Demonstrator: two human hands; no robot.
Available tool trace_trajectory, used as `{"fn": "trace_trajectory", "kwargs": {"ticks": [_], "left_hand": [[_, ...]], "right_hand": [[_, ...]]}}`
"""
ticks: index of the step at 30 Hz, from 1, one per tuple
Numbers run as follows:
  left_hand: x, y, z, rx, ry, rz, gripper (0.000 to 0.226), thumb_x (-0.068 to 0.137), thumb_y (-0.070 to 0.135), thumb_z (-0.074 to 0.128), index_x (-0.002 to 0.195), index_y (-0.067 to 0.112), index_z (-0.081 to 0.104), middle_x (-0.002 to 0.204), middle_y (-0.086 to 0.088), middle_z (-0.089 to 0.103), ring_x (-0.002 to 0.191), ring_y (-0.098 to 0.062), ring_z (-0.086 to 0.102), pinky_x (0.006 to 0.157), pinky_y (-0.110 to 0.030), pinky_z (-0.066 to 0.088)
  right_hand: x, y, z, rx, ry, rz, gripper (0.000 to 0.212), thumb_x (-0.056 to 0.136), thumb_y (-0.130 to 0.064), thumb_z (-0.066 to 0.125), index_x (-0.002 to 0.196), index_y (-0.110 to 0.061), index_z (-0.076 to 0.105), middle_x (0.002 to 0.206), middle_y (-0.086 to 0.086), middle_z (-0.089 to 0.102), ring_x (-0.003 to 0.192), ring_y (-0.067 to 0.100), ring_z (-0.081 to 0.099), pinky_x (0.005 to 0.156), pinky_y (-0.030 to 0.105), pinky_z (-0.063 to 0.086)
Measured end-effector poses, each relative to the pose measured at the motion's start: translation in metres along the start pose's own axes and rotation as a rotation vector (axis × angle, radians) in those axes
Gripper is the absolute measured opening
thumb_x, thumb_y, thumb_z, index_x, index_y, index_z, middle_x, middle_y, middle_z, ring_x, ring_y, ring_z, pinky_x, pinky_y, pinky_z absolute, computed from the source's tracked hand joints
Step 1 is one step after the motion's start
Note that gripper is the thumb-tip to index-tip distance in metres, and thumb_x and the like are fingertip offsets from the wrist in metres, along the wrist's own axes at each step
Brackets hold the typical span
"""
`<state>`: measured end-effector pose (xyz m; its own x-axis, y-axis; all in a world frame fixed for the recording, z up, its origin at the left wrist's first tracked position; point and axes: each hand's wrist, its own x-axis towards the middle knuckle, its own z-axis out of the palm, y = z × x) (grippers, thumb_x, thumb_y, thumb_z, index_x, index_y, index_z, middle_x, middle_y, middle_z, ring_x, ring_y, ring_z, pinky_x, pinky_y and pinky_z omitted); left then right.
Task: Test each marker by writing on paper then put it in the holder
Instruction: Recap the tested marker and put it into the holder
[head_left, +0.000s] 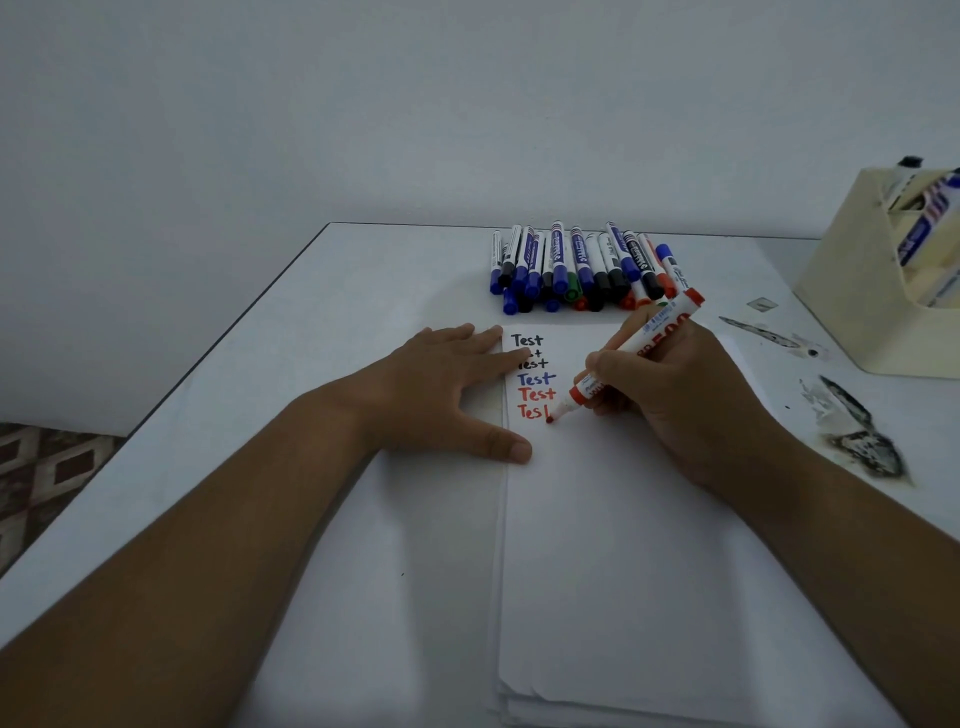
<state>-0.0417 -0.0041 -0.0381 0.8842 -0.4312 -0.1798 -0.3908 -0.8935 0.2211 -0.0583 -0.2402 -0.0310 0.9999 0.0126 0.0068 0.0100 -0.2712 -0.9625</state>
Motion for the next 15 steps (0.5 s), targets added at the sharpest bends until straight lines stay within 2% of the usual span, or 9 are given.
{"fn": "trace_trajectory", "kwargs": {"ticks": [4, 7, 10, 13, 15], "left_hand": [[0.0004, 0.0014, -0.0014, 0.013, -0.007, 0.002, 0.113, 0.057, 0.098, 0.046, 0.154, 0.054, 0.006, 0.166, 0.016, -0.002, 0.152, -0.006, -0.006, 0.124, -0.037, 0.000], [0.0000, 0.0020, -0.0017, 0.006, -0.004, 0.002, 0.115, 0.056, 0.100, 0.045, 0.154, 0.054, 0.007, 0.166, 0.016, -0.001, 0.152, -0.006, -0.005, 0.124, -0.036, -0.001], [-0.0005, 0.0025, -0.0018, 0.004, 0.002, 0.005, 0.113, 0.058, 0.098, 0.047, 0.154, 0.054, 0.007, 0.166, 0.016, -0.001, 0.152, -0.006, -0.005, 0.124, -0.035, -0.001], [-0.0015, 0.0047, -0.0032, -0.003, 0.002, 0.000, 0.110, 0.061, 0.093, 0.050, 0.154, 0.053, 0.007, 0.166, 0.016, -0.001, 0.152, -0.006, -0.005, 0.122, -0.032, -0.002], [-0.0033, 0.0072, -0.0046, -0.030, 0.004, -0.003, 0.110, 0.060, 0.090, 0.052, 0.154, 0.052, 0.011, 0.166, 0.017, 0.000, 0.151, -0.005, -0.005, 0.123, -0.033, -0.002]], "right_hand": [[0.0006, 0.0005, -0.0006, 0.027, 0.001, 0.001, 0.011, 0.092, -0.017, 0.070, 0.087, -0.008, 0.064, 0.083, 0.015, 0.075, 0.071, 0.027, 0.072, 0.072, 0.035, 0.061], [0.0001, 0.0008, 0.0004, 0.021, 0.000, -0.016, 0.010, 0.092, -0.018, 0.070, 0.088, -0.010, 0.065, 0.083, 0.014, 0.076, 0.068, 0.023, 0.073, 0.070, 0.031, 0.061], [0.0002, 0.0011, 0.0008, 0.011, -0.008, -0.048, 0.009, 0.092, -0.015, 0.070, 0.091, -0.008, 0.063, 0.084, 0.014, 0.076, 0.073, 0.028, 0.074, 0.073, 0.036, 0.062], [0.0024, 0.0030, 0.0000, -0.002, 0.026, -0.058, 0.009, 0.091, -0.015, 0.070, 0.087, -0.011, 0.063, 0.072, 0.003, 0.074, 0.065, 0.019, 0.072, 0.068, 0.030, 0.061], [0.0027, 0.0037, -0.0005, 0.024, 0.031, -0.047, 0.009, 0.092, -0.015, 0.069, 0.086, -0.011, 0.064, 0.070, 0.002, 0.073, 0.062, 0.017, 0.070, 0.066, 0.028, 0.060]]}}
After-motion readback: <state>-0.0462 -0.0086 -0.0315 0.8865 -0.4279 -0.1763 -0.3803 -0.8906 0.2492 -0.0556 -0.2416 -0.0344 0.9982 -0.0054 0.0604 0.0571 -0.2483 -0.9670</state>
